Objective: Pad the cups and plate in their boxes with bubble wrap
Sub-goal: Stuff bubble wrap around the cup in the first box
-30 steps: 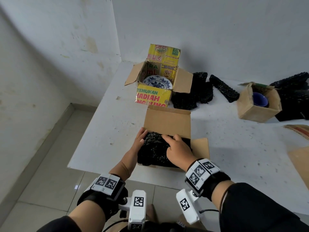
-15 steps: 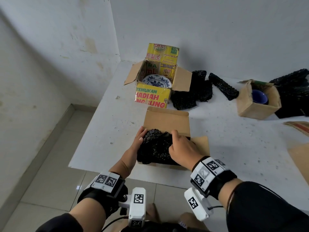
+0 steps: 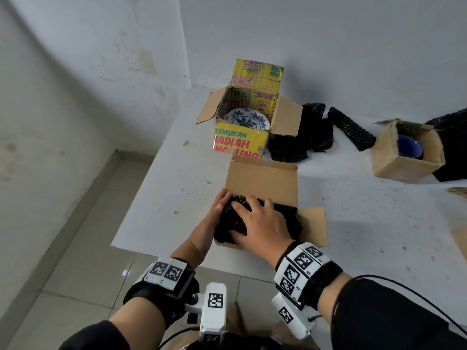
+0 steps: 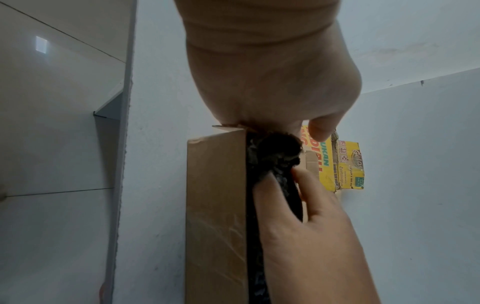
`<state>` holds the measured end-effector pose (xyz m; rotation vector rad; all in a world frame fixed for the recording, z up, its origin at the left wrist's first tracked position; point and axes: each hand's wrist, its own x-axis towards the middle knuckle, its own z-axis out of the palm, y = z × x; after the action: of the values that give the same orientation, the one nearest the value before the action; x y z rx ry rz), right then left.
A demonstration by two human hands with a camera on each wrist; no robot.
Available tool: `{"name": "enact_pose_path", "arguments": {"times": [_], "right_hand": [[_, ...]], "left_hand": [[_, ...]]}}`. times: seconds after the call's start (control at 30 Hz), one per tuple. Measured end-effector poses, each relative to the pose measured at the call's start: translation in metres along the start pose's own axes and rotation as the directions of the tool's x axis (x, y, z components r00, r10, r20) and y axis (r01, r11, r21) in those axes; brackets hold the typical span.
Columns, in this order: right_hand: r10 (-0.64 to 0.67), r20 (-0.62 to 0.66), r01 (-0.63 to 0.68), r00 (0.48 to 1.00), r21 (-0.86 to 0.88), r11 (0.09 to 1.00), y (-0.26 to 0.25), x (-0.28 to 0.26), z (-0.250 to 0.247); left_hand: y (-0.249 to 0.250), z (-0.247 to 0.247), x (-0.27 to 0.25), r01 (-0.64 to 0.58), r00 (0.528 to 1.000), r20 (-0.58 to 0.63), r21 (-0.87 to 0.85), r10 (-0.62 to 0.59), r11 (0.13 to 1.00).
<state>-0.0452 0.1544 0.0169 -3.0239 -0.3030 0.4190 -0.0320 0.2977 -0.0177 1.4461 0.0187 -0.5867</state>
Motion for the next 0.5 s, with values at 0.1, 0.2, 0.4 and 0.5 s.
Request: {"name": "enact_pose_path", "arguments": {"times": [0.1, 0.2, 0.4, 0.5], "right_hand": [[0.008, 0.029, -0.007, 1.000, -0.010, 1.000, -0.003, 0.003, 0.002], [0.021, 0.042, -0.021, 0.999, -0.007, 1.000, -0.006, 0.007, 0.002], [-0.019, 0.095, 0.018, 0.995, 0.018, 1.000, 0.002, 0.007, 0.001], [-0.051, 0.088, 0.039, 0.995, 0.136, 0.990, 0.012, -0.001, -0.016]], "left_hand": [[0.000, 0.000, -0.001, 0.001, 1.000, -0.011, 0.005, -0.001, 1.000], [0.001, 0.001, -0.001, -0.022, 0.999, -0.023, 0.017, 0.023, 1.000], [0.003, 0.000, -0.003, -0.021, 0.999, -0.035, 0.004, 0.021, 1.000], [0.017, 0.007, -0.011, 0.010, 1.000, -0.029, 0.015, -0.009, 1.000]]}}
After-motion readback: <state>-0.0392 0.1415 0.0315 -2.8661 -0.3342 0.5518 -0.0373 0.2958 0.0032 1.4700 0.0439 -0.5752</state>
